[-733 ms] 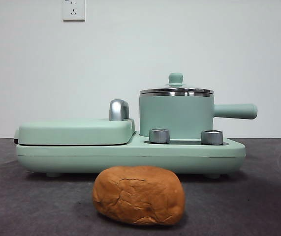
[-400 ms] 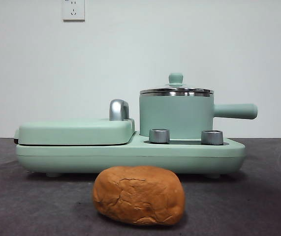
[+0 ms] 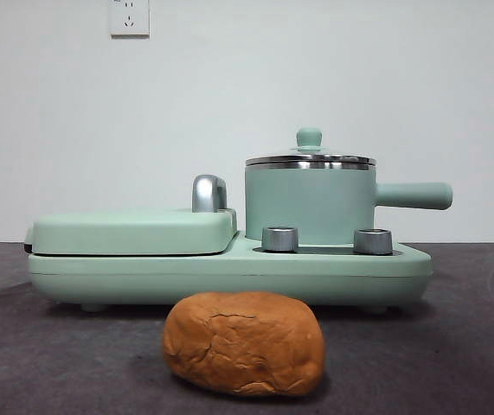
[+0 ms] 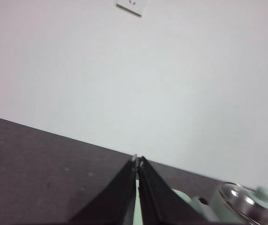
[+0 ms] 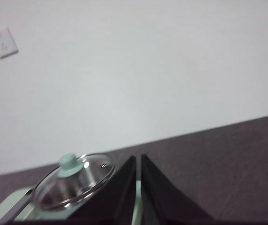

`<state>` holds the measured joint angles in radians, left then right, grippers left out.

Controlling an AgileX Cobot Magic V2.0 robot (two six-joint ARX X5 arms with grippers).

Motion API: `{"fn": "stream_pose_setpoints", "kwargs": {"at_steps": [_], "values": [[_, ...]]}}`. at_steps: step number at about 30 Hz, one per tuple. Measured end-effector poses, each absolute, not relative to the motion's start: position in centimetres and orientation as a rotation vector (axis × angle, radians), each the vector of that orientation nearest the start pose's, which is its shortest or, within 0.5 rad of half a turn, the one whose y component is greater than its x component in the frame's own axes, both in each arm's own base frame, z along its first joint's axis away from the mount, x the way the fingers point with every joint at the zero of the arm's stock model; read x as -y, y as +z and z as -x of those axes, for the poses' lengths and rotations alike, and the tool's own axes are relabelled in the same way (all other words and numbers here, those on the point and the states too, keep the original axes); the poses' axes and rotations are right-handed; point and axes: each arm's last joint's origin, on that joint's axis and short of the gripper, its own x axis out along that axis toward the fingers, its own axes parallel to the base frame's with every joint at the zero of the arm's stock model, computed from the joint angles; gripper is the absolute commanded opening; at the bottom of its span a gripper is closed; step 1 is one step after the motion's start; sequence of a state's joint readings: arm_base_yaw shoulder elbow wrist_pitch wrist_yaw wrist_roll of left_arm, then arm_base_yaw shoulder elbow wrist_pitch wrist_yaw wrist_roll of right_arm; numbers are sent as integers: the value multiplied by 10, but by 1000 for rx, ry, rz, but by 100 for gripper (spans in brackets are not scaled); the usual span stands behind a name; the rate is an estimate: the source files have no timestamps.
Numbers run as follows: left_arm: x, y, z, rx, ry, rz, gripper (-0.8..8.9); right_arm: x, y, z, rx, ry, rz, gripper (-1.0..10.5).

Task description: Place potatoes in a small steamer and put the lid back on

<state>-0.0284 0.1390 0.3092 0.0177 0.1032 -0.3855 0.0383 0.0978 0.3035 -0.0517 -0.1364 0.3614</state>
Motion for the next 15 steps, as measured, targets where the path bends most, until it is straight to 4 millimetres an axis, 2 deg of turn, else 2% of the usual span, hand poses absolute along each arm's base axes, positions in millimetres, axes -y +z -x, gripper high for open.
{"fn": "stream_pose_setpoints", "kwargs": {"at_steps": [8,12,15], "values": [[14,311,-112,-37,-392,252,7,-14,285,-101,-66,374,-213,15],[19,337,-135,-81,-493,152,6,-17,299,-119,-146,475,-118,15],[24,347,-153,-119,-558,79,6,-19,305,-132,-188,520,-53,16]]}}
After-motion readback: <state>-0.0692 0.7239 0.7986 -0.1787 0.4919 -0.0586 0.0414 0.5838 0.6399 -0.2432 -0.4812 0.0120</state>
